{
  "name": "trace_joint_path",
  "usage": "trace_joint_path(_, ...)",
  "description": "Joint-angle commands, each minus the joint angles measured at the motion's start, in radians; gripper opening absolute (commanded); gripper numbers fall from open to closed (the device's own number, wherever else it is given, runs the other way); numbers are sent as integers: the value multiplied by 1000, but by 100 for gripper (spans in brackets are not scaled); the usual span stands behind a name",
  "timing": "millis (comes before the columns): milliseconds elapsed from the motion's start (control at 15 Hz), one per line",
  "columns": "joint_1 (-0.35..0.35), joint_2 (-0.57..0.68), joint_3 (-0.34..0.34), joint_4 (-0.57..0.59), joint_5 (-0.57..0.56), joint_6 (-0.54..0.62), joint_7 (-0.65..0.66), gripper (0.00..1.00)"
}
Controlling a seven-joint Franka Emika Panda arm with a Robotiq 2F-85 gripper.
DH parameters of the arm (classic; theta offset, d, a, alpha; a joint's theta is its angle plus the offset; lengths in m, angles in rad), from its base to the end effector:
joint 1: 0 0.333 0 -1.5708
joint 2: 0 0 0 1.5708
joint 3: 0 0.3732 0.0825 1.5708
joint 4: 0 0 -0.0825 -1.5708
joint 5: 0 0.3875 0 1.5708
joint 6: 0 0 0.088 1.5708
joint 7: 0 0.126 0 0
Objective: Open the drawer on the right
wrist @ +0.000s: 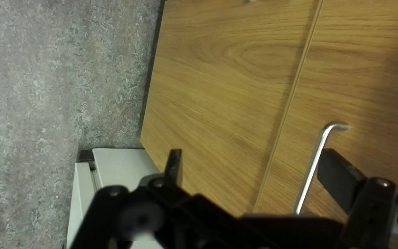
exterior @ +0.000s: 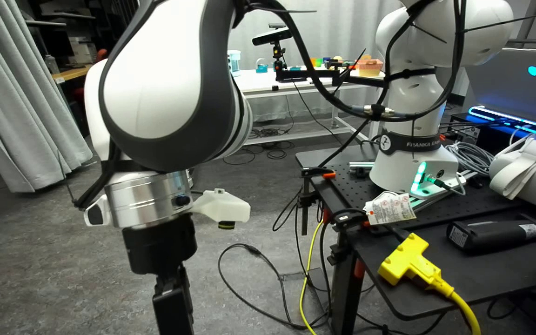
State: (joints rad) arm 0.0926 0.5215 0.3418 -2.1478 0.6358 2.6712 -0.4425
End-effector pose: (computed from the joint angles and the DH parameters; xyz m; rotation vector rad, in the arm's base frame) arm 0.5463 0.2371 0.1951 -2.6659 -0.3462 0.0127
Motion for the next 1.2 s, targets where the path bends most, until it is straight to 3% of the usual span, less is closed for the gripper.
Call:
trace_joint_path(0,-26,76,42,71,-15,19,-14,100)
trace_joint_path(1133,-55,364,141,340,-149,11,-8,100)
